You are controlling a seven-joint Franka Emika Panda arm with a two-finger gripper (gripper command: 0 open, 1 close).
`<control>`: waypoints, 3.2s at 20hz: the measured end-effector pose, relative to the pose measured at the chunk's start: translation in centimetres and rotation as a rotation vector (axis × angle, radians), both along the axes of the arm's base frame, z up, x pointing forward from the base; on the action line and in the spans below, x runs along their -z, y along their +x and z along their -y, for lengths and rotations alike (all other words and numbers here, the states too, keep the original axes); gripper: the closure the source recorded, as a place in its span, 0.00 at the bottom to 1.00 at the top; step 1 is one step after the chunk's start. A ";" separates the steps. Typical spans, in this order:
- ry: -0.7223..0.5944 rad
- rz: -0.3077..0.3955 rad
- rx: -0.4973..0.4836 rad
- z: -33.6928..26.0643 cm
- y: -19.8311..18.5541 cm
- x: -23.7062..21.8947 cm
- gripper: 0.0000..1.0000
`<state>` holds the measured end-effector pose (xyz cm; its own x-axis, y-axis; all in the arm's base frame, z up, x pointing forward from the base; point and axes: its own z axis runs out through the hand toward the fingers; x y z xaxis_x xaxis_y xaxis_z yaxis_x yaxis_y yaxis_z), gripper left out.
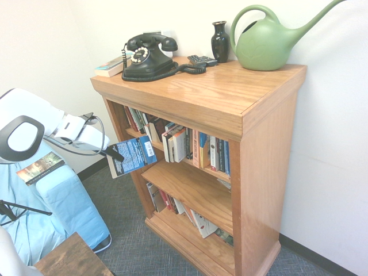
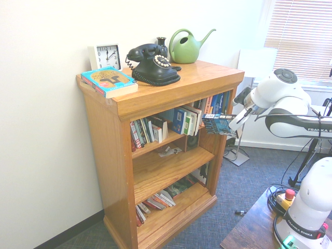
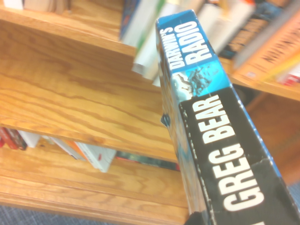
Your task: Put the book on the shelf
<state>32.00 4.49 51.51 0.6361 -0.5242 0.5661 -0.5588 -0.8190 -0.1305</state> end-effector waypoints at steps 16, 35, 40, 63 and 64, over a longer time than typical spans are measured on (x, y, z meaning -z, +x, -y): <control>0.027 0.116 -0.121 -3.2 7.5 3.5 1.00; 0.019 0.238 -0.209 -4.8 14.6 7.8 1.00; 0.043 0.249 -0.184 -4.7 13.8 7.4 1.00; -0.006 0.293 -0.173 -4.6 17.9 9.5 1.00; -0.009 0.301 -0.175 -4.9 18.3 9.6 1.00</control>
